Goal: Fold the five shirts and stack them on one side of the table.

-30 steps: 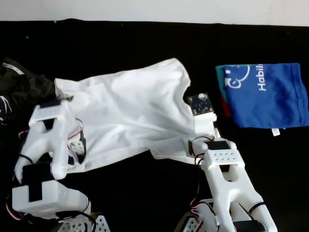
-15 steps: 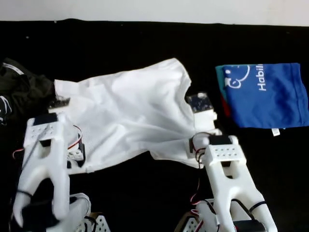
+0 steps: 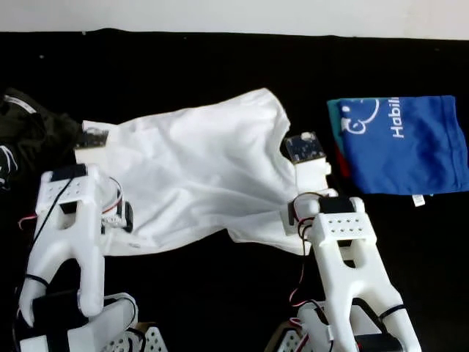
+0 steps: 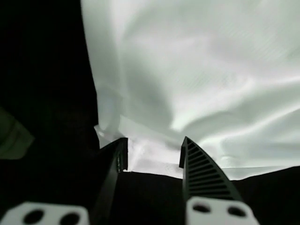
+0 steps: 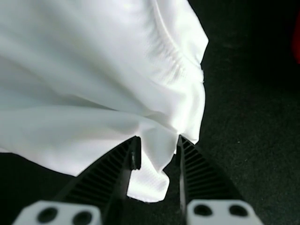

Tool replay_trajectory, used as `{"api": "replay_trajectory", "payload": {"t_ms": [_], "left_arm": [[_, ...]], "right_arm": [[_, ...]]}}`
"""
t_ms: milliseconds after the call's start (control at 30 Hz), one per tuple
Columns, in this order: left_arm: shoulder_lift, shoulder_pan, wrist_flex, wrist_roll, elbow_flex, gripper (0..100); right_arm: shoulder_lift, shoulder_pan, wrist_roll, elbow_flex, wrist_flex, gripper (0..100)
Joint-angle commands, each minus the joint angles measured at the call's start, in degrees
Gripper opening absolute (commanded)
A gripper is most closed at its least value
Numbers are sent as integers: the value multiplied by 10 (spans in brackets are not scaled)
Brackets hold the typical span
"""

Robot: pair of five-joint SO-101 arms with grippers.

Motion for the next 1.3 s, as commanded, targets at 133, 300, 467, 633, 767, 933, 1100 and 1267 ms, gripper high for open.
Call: {"api": "replay_trajectory", "payload": {"t_ms": [133,300,467,633,767,933,1100,1267], "left_arm": [[24,-1,2,-8,-21,194],[87,-2,10,-33,-13,192],[80,-1,91,-40,-13,160],[26,-1,126,-78,23,151],[-21,-1,110,-96,61,151],[-109,-1,132,-66,17,151],[-148,2,137,-63,7,151],[-90,2,86,-135,58,152]], "right_arm": [[-1,-2,-2,-28,4,124],[-1,-2,-2,-29,4,124],[-1,-2,-2,-29,4,124],[-1,-2,-2,-29,4,124],[-1,-2,-2,-29,4,124],[-1,-2,-2,-29,4,124],[-1,-2,-2,-29,4,124],[-1,-2,-2,-29,4,124]]}}
